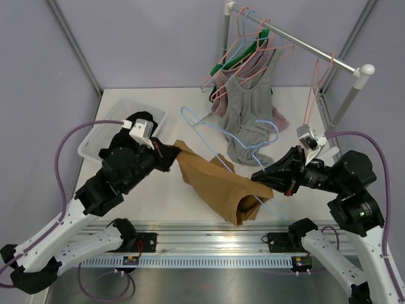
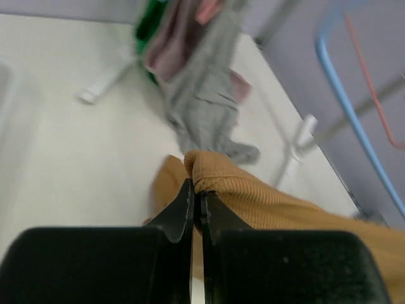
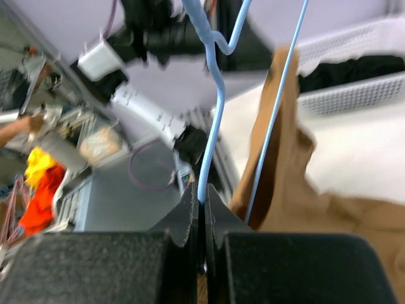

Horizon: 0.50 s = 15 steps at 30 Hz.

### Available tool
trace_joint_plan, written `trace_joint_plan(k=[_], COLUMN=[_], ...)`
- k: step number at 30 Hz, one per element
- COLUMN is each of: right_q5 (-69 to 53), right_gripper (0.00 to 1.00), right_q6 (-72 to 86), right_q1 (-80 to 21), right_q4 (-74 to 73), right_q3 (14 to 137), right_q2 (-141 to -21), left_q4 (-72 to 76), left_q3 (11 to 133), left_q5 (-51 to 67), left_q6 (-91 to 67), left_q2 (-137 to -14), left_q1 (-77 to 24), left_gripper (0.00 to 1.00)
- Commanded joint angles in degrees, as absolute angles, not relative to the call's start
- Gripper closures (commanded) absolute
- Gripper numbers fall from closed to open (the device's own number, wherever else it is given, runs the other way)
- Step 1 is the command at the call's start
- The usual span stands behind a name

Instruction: Remove the tank top from the hanger

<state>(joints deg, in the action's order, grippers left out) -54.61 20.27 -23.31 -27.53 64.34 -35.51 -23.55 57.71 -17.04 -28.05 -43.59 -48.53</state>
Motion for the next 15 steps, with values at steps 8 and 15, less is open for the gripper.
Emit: trace_joint_plan(k=[8,15], right_q5=[-30.96,-17.33], right_gripper=[1.00,1.00], right_q6=[39.91,31.56], right_q1=[-23.91,-23.82], right_q4=[29.43,4.13], right_q3=[52.47,61.88], right_q2=[-38.22,-40.17], left_q4=[-4.47,-22.05], left_q3=[39.30,43.33], left_q5=[19.00,-2.02], left_q6=[-26.98,-28.66], left_q2=[-42.63,-42.80], left_q1=[-50.80,-50.89], left_gripper=[1.00,1.00])
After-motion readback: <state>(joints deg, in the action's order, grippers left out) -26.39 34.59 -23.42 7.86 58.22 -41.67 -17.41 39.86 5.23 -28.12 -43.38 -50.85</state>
